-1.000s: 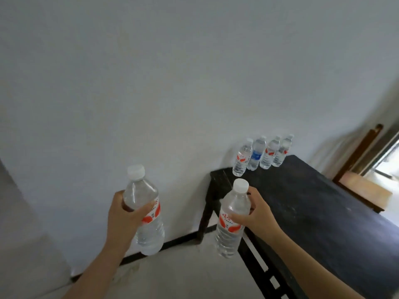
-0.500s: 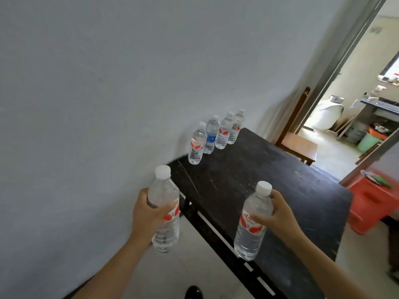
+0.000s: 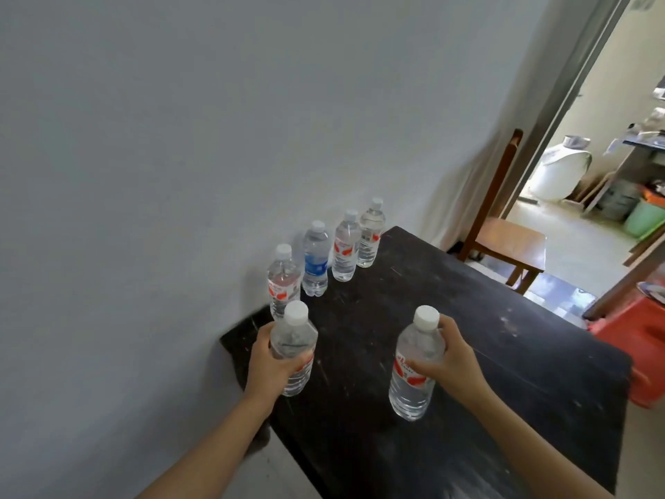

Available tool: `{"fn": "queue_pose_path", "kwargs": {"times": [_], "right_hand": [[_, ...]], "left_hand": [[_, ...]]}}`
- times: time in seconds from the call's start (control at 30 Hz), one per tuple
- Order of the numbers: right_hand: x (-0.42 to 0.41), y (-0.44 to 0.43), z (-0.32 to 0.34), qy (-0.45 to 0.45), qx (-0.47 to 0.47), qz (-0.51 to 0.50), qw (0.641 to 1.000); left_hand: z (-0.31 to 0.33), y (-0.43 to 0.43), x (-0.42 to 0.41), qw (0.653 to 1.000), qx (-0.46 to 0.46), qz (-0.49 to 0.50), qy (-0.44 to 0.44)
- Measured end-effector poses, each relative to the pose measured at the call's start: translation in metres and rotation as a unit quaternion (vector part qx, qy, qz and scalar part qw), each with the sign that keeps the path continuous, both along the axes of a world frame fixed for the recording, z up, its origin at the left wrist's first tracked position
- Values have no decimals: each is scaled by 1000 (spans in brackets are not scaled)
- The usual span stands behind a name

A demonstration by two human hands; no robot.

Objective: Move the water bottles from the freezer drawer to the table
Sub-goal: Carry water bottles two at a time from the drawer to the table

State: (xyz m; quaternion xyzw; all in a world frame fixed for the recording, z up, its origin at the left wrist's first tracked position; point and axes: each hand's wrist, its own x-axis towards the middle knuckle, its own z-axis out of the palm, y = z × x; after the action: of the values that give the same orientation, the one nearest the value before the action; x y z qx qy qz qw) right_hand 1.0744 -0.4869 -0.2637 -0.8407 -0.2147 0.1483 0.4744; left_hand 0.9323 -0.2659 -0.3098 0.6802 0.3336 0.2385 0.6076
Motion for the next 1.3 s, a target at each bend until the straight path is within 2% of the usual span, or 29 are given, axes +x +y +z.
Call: {"fn": "queue_pose_path", "kwargs": {"times": [0.2, 0.47, 0.67, 0.93, 1.3], "right_hand": [[40, 23, -15, 36, 12, -20, 999], [78, 67, -28, 62, -10, -35, 997], [111, 124, -24, 33, -36, 20, 999], [136, 187, -27, 13, -21, 91, 996], [149, 189, -40, 35, -58, 150, 986]], "left_hand": [[-19, 14, 55, 997, -78, 9, 24], [-35, 39, 100, 998, -59, -18, 30], [-43, 40, 112, 998, -60, -1, 17], [-50, 38, 114, 998, -59, 3, -23], [-61, 40, 113, 999, -38, 19, -9]]}}
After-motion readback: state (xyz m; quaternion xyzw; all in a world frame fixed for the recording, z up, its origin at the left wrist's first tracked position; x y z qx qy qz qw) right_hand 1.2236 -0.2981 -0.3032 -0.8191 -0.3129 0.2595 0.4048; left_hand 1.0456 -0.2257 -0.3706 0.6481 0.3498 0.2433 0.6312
